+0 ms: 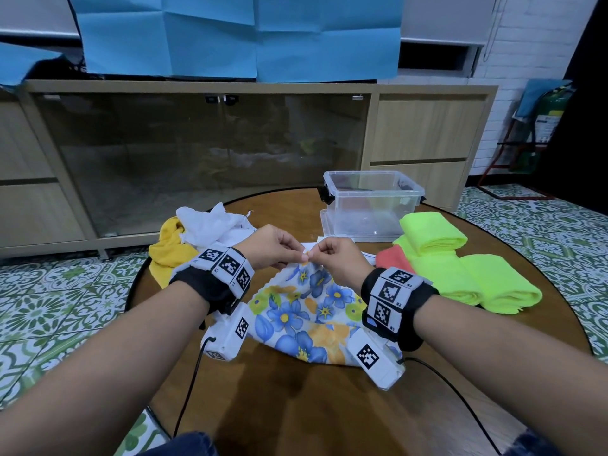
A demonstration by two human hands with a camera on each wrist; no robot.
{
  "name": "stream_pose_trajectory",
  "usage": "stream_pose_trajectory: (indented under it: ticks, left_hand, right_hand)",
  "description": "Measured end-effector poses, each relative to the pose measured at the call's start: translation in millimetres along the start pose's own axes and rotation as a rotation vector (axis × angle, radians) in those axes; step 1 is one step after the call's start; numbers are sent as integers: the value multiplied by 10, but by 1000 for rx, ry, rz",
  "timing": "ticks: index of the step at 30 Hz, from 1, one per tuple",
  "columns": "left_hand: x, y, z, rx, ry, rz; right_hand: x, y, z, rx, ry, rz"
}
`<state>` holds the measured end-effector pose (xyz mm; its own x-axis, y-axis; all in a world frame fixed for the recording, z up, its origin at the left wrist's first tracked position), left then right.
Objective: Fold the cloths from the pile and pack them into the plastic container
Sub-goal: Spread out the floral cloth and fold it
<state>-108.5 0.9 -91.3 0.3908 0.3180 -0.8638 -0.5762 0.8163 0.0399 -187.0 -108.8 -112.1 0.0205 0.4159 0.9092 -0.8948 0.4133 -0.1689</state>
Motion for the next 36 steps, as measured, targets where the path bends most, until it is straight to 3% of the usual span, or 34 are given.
stream_pose_trajectory:
  ticks: [18, 24, 30, 36]
  left_hand:
    - [-89, -45, 11, -127, -284, -128]
    - [-126, -31, 116, -148, -179, -179]
    - [-157, 9, 405, -285, -13, -244]
    - [-67, 115, 683, -533, 96, -243]
  right_hand:
    - [22, -26, 27, -22, -8, -27]
    - [106, 12, 46, 125, -25, 12]
    - [72, 30, 142, 210, 157, 59]
    - [-90, -1, 187, 314, 482, 37]
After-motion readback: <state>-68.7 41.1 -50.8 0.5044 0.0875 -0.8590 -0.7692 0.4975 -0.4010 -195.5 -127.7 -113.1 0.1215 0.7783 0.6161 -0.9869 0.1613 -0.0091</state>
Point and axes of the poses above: each hand's wrist, its own y-axis away from the middle knuckle, its own z-axis out of the back of the hand, x = y × z, the point moved 6 cm from there along -y, towards the middle knuckle, and after that the axes turned 2 degrees about x, right-handed, at the moved point
